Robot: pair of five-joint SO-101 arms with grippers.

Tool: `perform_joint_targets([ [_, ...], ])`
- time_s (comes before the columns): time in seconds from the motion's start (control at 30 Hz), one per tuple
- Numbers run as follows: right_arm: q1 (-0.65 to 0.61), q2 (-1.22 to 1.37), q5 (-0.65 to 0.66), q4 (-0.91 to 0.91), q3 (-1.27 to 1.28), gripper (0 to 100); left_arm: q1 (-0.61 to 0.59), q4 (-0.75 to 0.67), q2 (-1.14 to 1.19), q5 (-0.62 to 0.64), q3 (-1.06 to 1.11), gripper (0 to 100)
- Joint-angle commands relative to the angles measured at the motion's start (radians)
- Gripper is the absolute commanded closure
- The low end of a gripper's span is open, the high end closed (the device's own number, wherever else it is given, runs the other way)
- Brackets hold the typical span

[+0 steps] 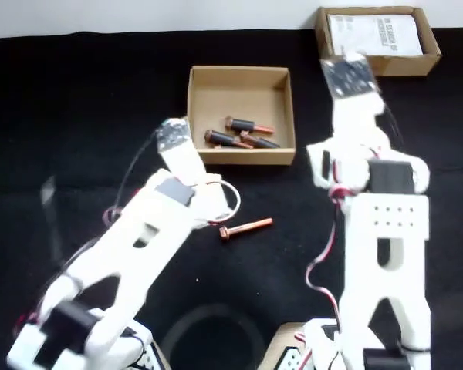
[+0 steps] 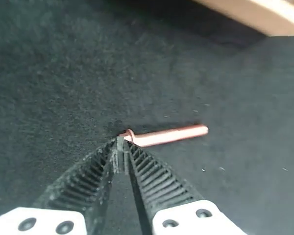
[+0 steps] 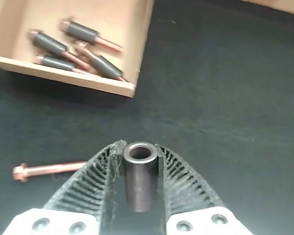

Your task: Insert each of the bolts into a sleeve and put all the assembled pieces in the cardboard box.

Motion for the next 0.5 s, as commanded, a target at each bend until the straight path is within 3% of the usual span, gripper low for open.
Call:
perform_joint_targets([
  [0.0,0.085,-0.142,0.000,-0.076,0.150,99.2,0.010,0.012,0.148,0.058,-0.124,99],
  [0.17,0.162,-0.305,0.005,-0.173,0.367,99.2,0.033,0.104,0.328,0.112,-0.292,99],
  [0.3,0.180,-0.417,0.097,-0.213,0.519,99.2,0.090,0.245,0.426,0.112,-0.424,99],
  [0.47,0.183,-0.539,0.106,-0.232,0.659,99.2,0.137,0.279,0.510,0.112,-0.526,99],
])
